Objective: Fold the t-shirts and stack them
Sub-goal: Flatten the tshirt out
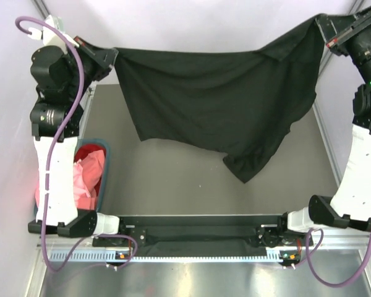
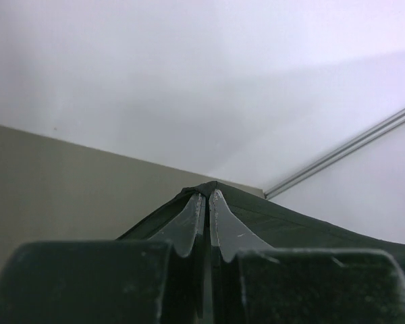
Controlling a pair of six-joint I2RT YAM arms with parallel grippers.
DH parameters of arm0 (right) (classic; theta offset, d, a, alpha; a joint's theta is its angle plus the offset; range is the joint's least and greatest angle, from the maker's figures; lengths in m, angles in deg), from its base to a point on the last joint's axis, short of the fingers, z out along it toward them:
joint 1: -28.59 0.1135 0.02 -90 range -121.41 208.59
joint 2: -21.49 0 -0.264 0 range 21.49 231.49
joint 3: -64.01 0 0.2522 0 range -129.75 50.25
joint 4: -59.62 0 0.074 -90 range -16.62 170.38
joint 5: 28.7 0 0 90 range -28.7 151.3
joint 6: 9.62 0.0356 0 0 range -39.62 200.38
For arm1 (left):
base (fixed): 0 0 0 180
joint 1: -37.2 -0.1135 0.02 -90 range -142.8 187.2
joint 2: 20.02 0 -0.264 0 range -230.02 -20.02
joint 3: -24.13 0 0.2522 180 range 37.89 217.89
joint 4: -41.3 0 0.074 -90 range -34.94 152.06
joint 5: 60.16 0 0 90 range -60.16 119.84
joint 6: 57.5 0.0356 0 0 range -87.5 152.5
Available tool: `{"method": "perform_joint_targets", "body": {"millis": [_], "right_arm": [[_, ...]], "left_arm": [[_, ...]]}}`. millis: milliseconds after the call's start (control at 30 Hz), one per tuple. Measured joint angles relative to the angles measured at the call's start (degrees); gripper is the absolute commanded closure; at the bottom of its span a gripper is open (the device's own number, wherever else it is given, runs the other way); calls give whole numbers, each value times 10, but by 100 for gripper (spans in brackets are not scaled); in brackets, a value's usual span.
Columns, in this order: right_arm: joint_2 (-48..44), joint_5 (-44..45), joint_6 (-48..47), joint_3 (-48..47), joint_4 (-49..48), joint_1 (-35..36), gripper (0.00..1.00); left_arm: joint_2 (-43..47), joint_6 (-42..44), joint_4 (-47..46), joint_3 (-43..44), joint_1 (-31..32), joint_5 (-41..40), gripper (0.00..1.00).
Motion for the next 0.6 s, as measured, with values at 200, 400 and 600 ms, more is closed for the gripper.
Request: {"method": "perform_joint_targets", "body": {"millis": [200, 400, 600], "right_arm": [[31, 5, 21, 0, -66, -8, 100], [14, 9, 35, 44, -136, -10, 100], [12, 17, 38, 37, -160, -10, 100]], "left_arm": [[-52, -9, -10, 40, 0, 14, 100], [-52, -13, -12, 34, 1, 18, 100], [-30, -24, -34, -8, 1, 15, 100]]}}
